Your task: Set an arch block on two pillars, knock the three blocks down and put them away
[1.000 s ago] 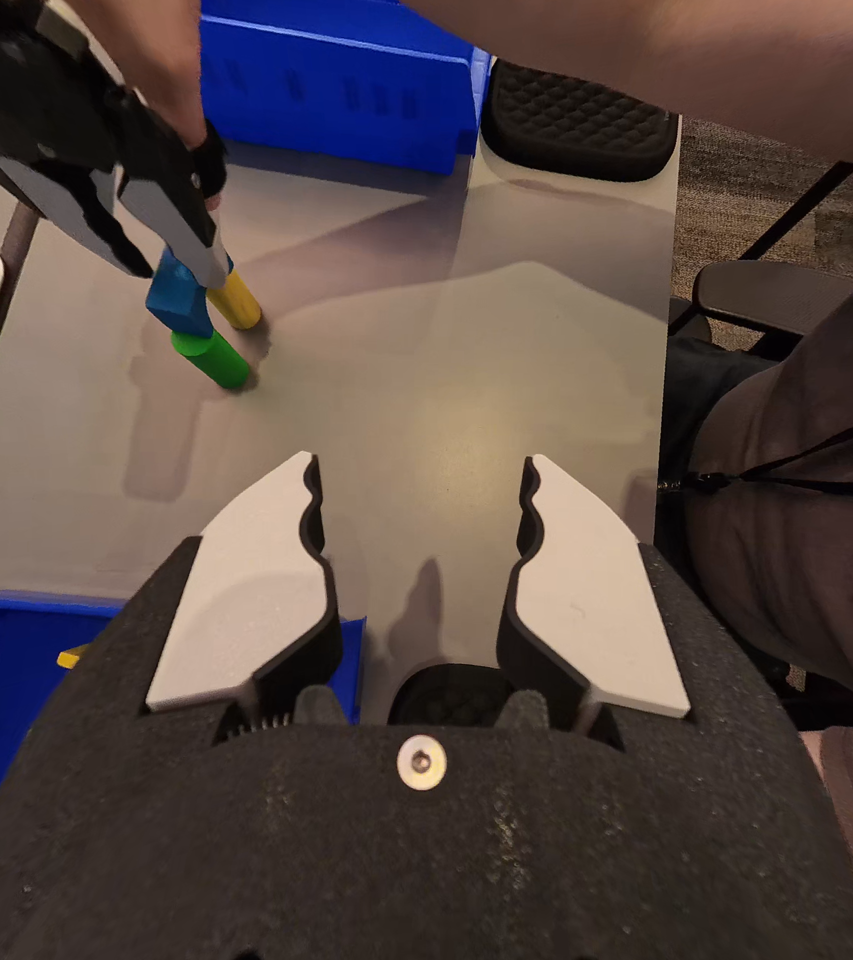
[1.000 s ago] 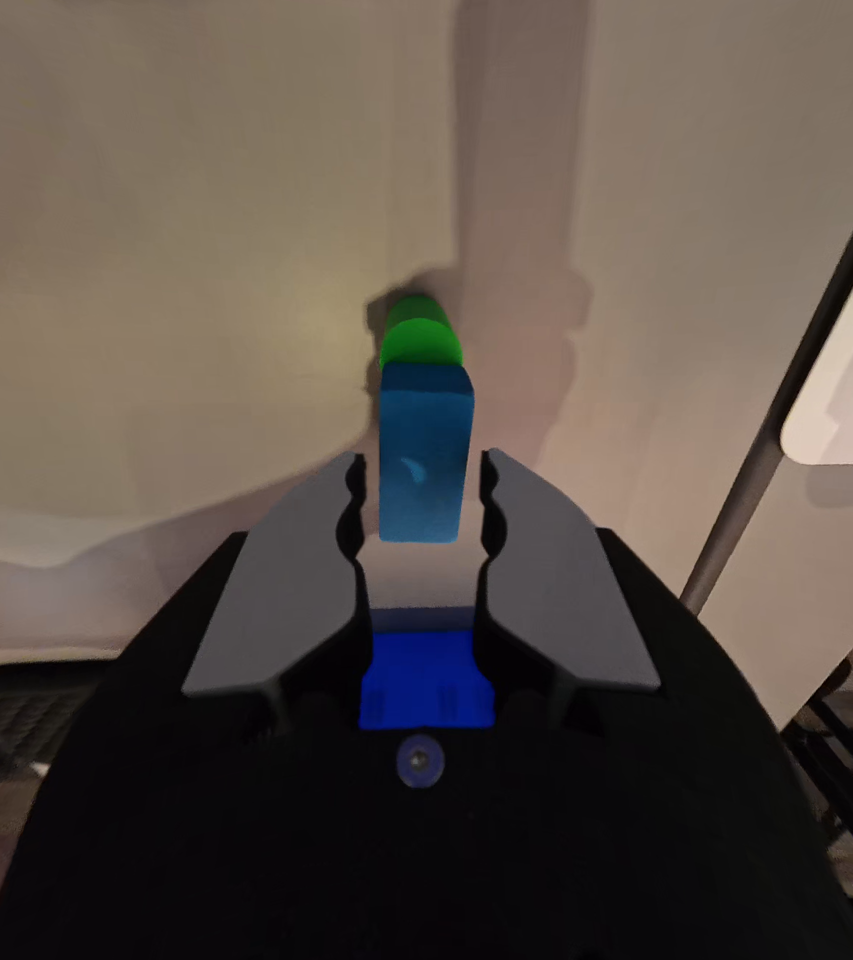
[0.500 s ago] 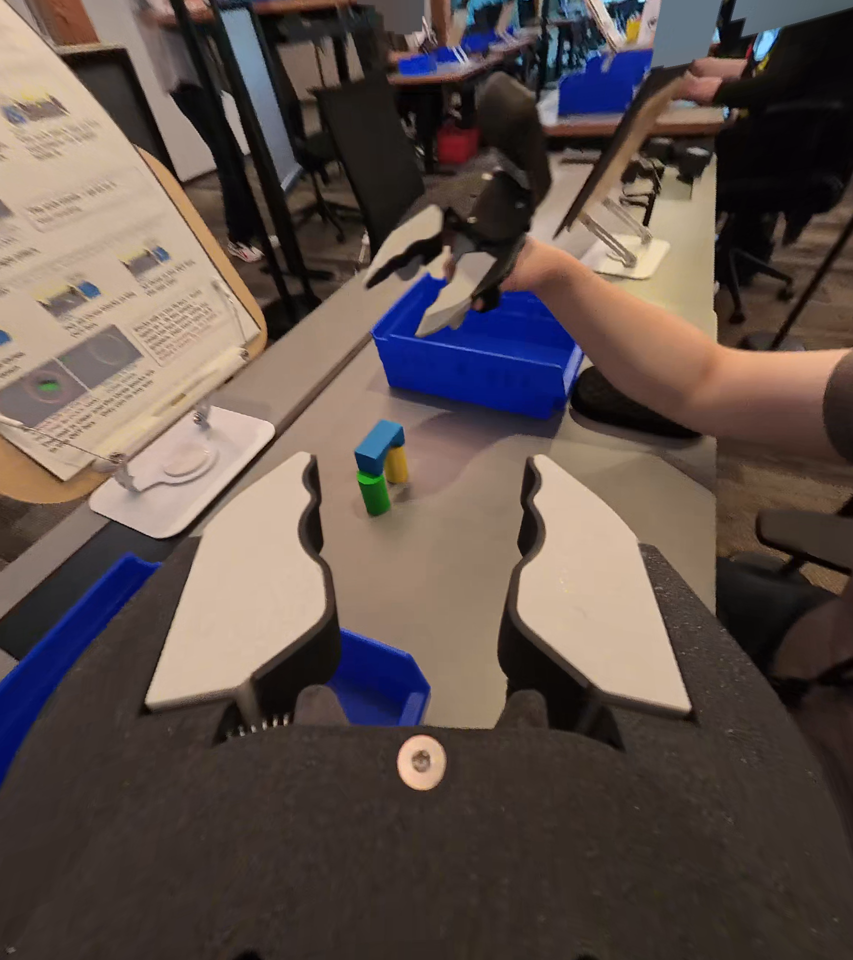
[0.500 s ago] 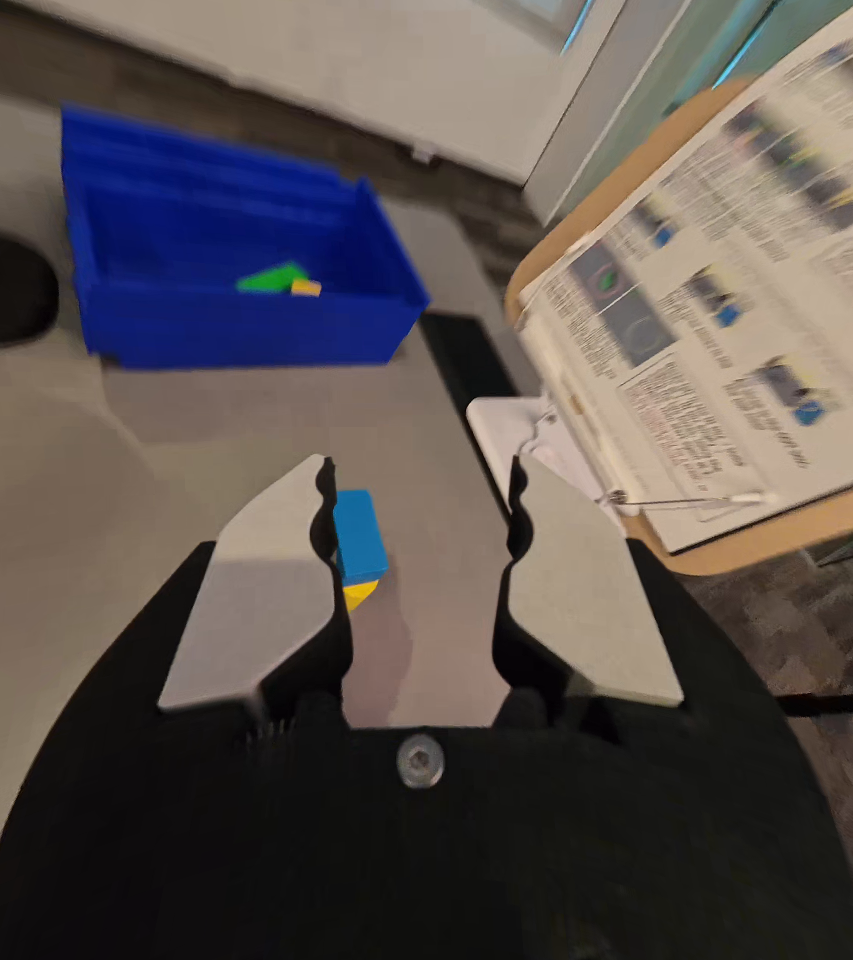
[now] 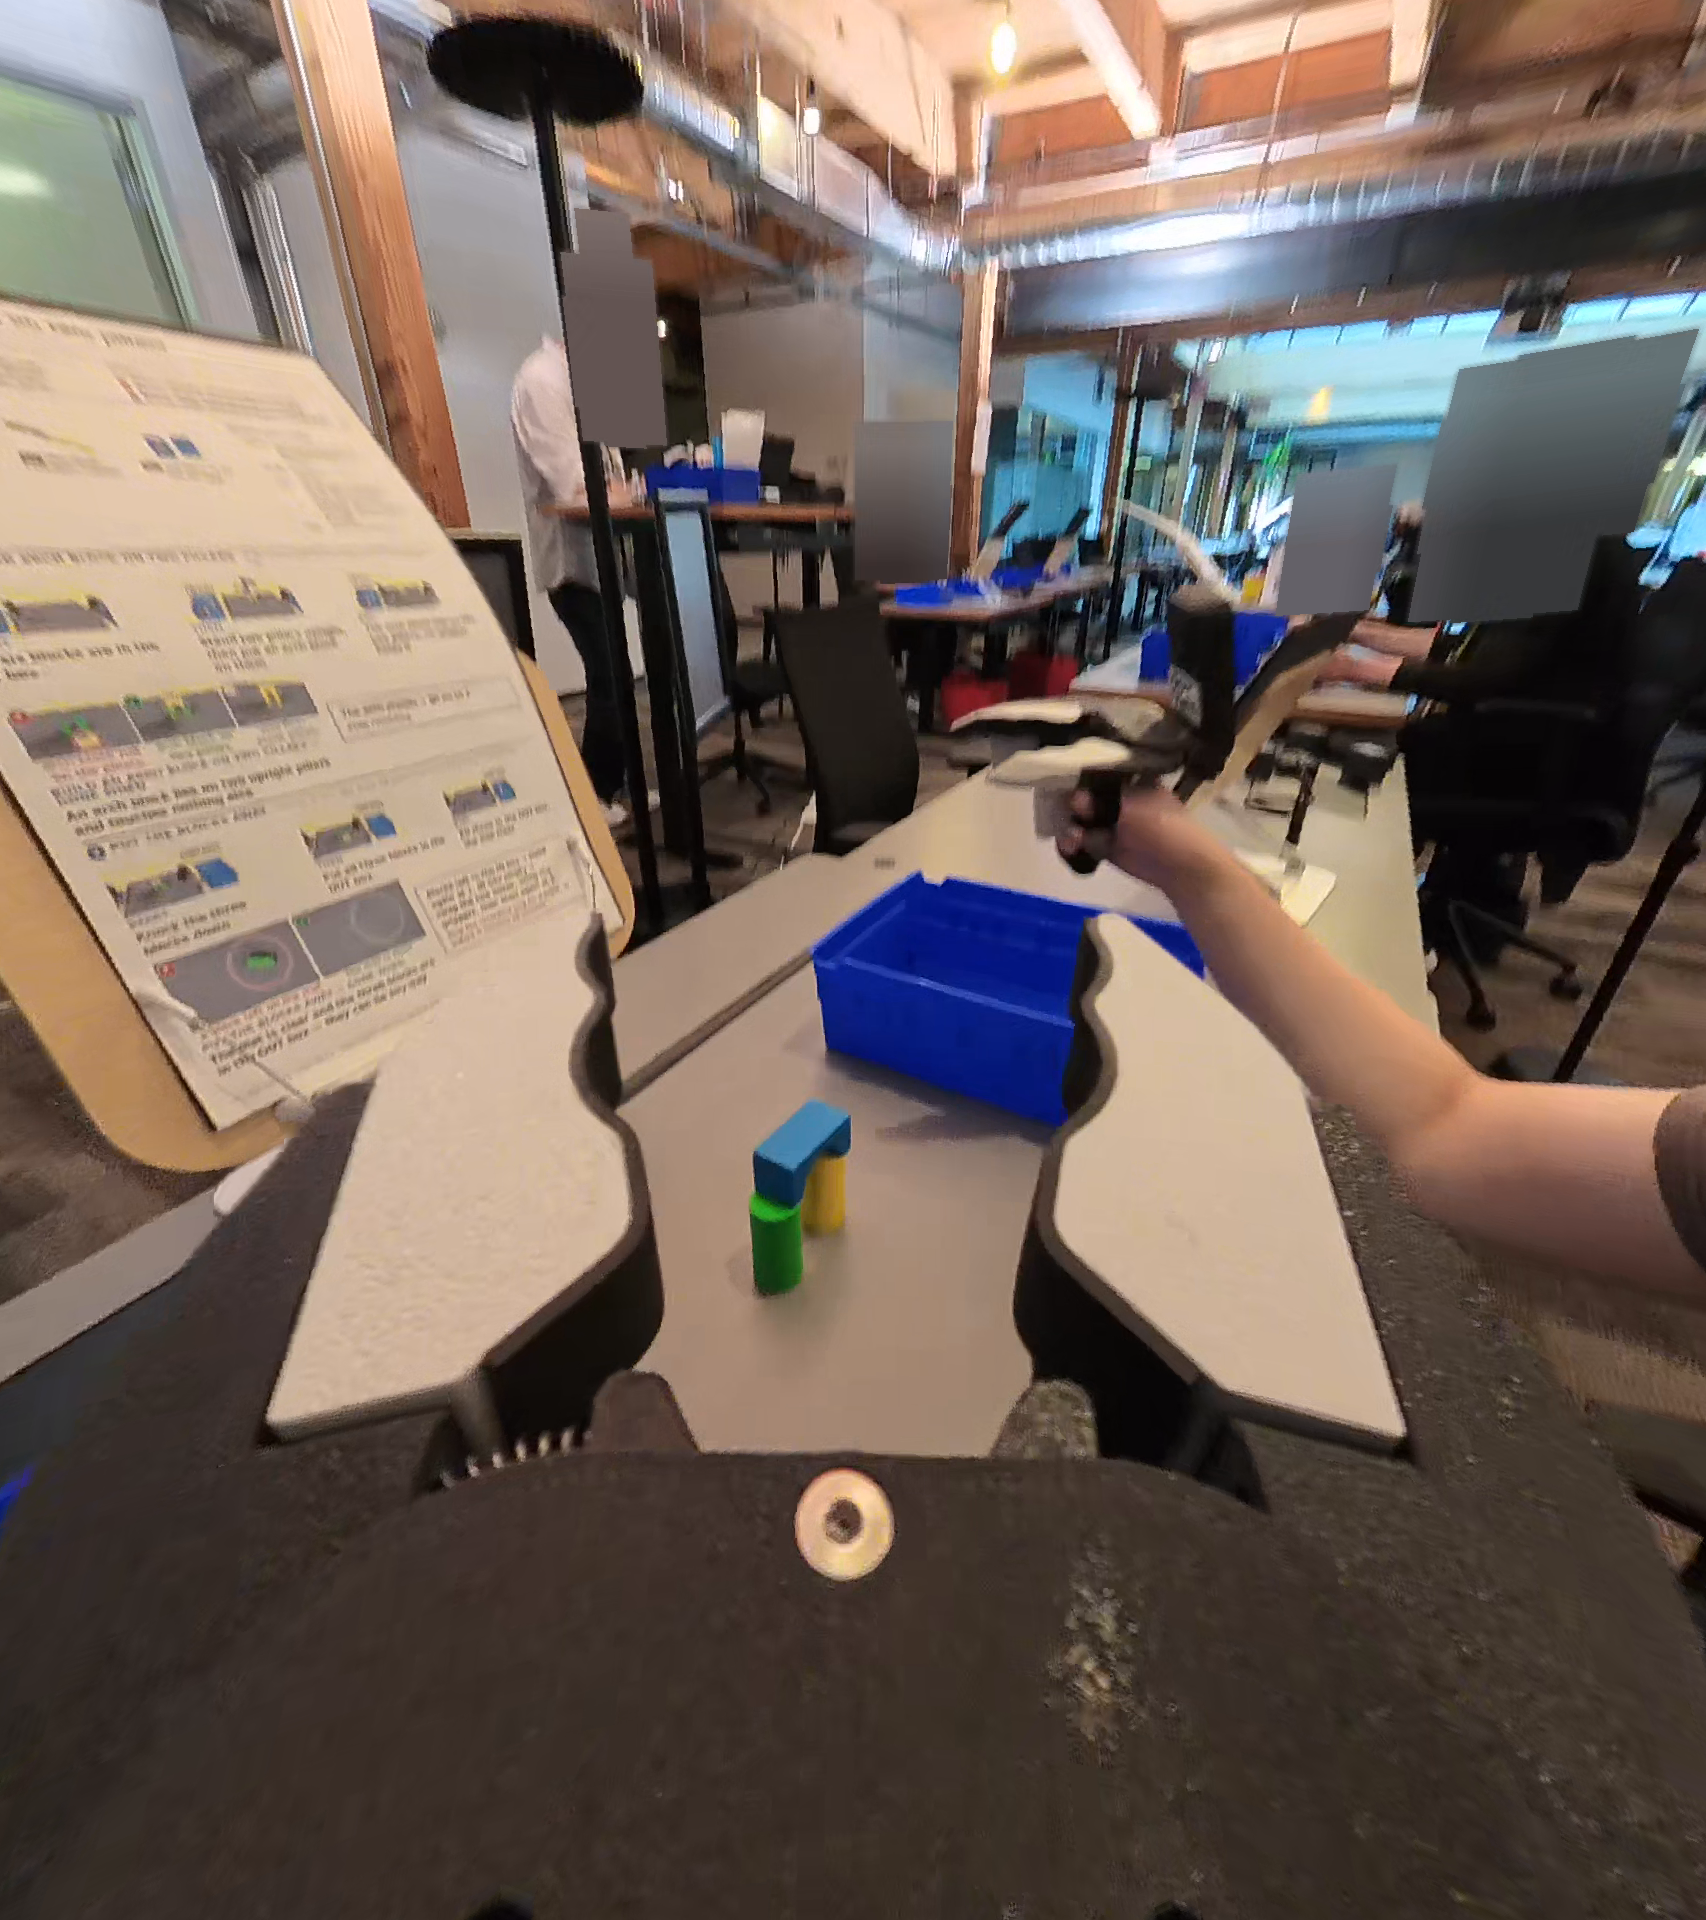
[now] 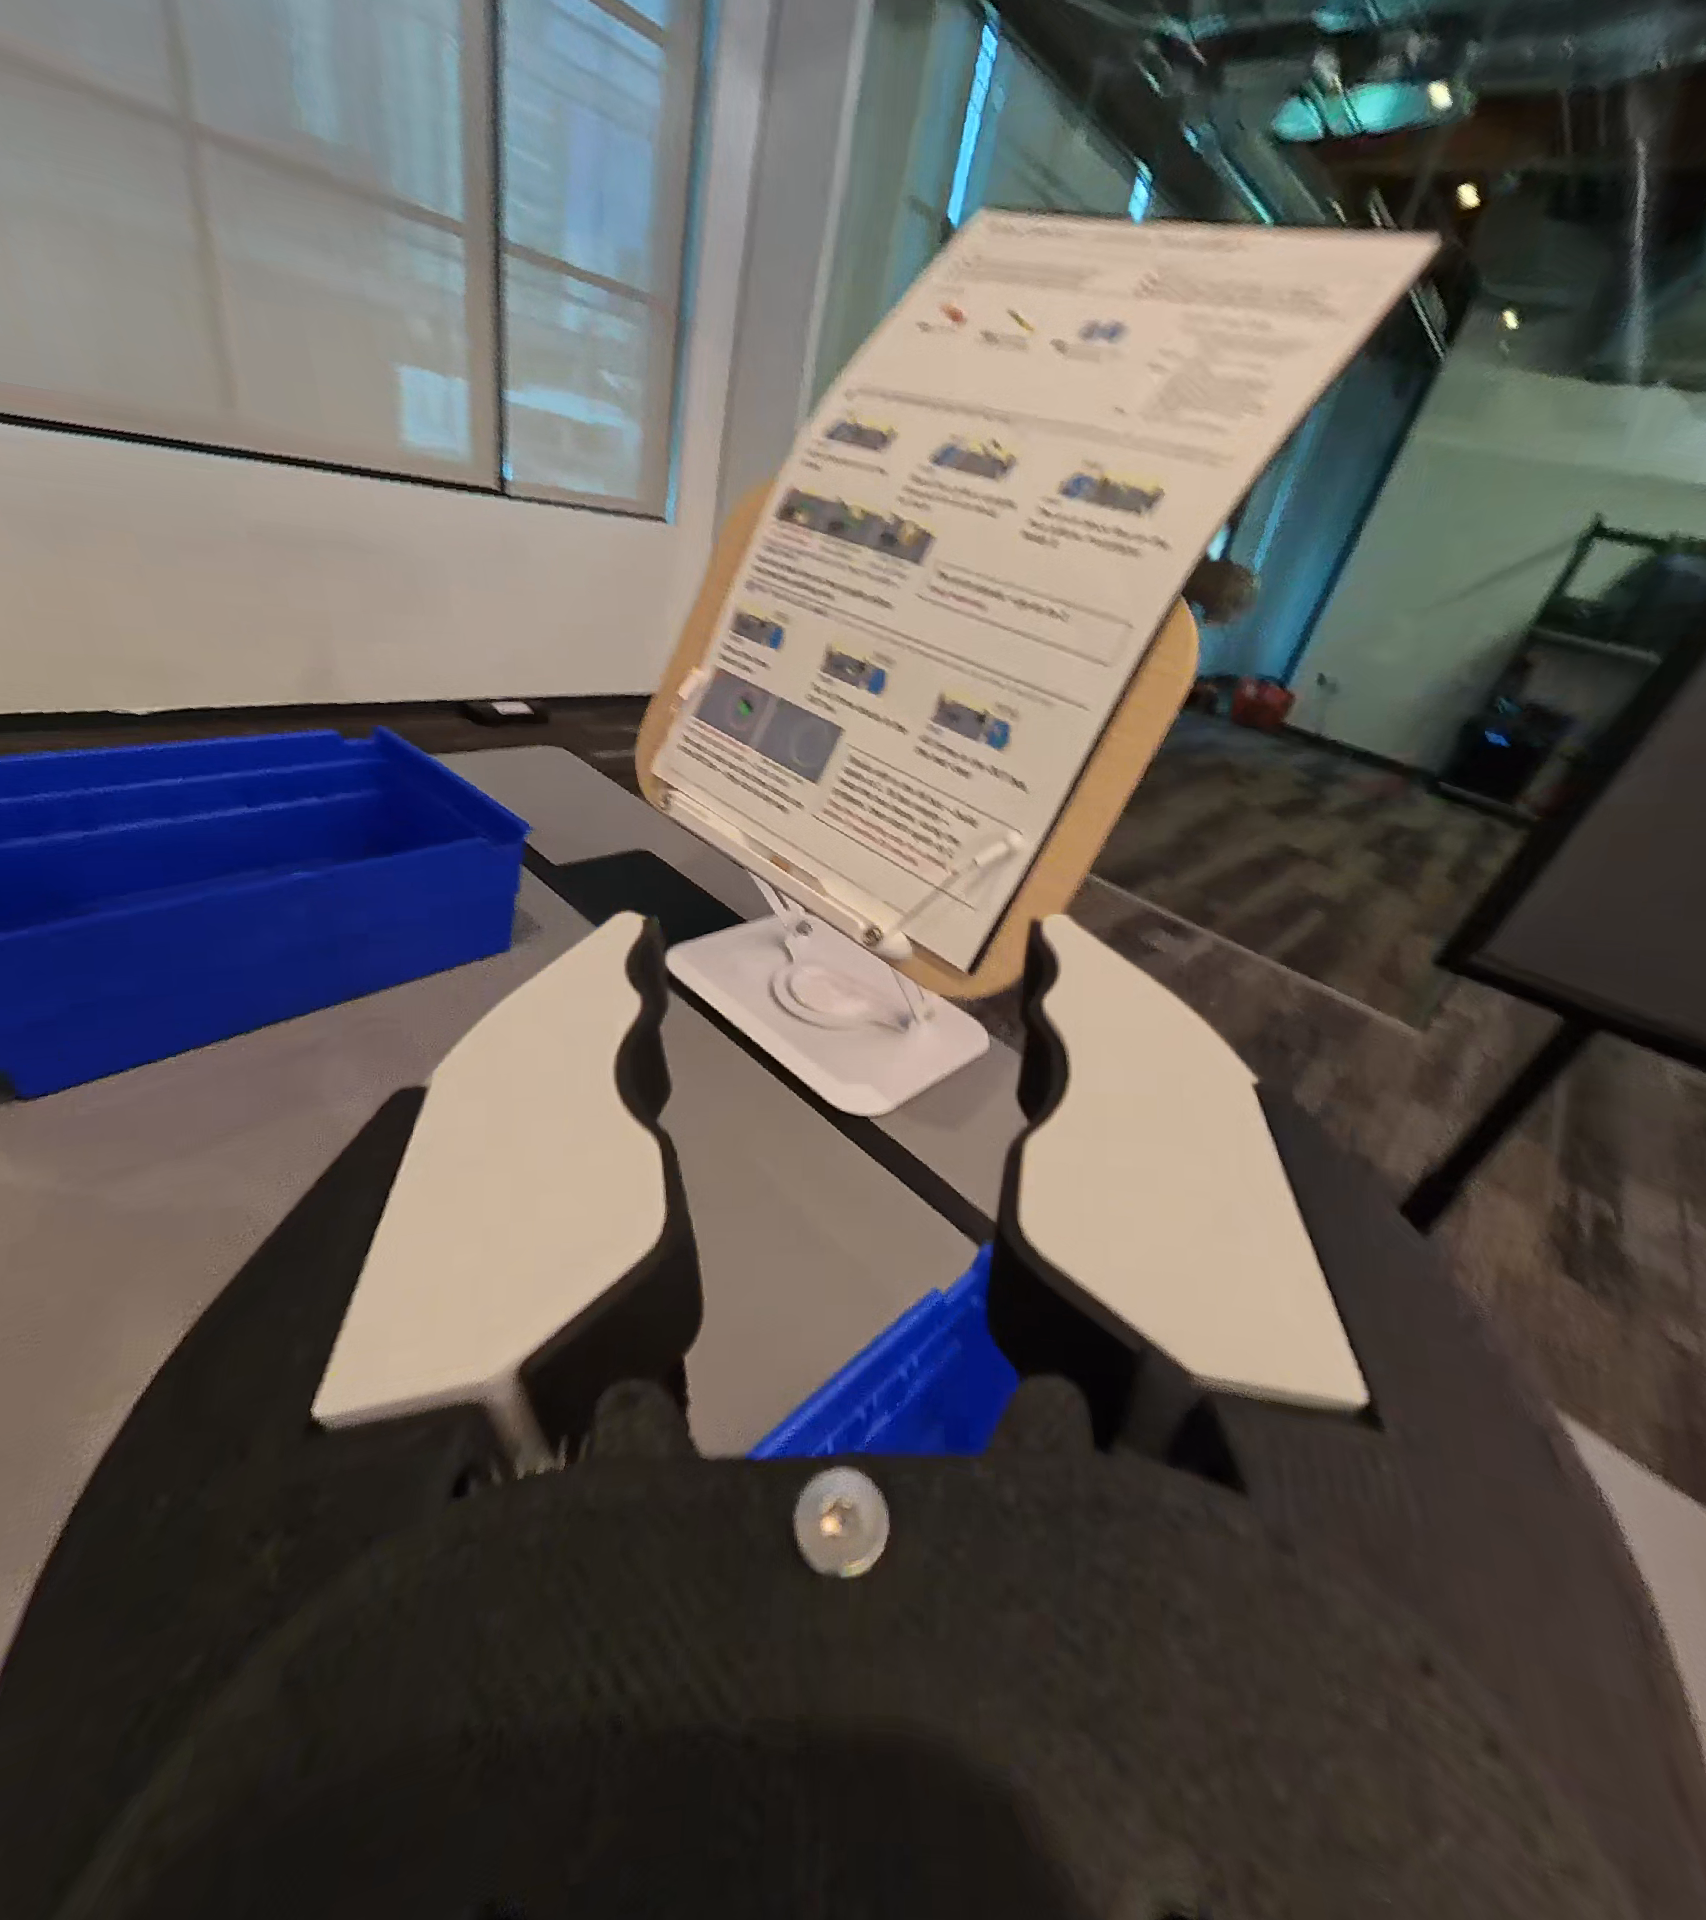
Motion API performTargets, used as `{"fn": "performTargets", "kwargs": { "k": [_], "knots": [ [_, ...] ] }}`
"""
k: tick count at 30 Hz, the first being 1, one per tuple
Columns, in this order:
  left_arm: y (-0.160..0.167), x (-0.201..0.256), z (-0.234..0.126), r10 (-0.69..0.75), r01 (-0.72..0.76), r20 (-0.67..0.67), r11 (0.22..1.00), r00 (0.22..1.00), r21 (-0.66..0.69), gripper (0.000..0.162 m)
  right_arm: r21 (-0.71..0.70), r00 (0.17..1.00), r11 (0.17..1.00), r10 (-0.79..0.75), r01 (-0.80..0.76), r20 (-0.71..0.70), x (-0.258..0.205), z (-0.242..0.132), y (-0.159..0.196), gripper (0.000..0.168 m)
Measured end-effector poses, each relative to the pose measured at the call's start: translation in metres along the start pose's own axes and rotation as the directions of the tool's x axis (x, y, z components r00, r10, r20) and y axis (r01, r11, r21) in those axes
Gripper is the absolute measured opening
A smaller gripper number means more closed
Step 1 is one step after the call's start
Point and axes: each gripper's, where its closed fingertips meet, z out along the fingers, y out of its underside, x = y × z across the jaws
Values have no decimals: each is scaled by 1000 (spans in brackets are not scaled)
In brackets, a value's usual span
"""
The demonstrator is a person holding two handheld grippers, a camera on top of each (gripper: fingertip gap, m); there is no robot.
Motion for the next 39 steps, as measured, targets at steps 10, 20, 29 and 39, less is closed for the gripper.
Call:
{"fn": "performTargets", "kwargs": {
  "k": [10,20,29,39],
  "knots": [
    [-1,-40,-13,156,-168,217,985,964,40,24,-377,951,876,302,-302,-60,-59,83,85,1],
    [6,-29,0,227,-235,166,972,960,28,0,-858,983,480,63,-180,-171,-71,116,221,1],
    [12,-10,6,248,-248,63,969,967,-9,0,-914,956,328,244,-237,-161,-78,105,250,1],
    [26,-4,17,262,-259,27,963,965,-79,0,-849,946,507,176,149,271,-202,160,199,1]
  ]
}}
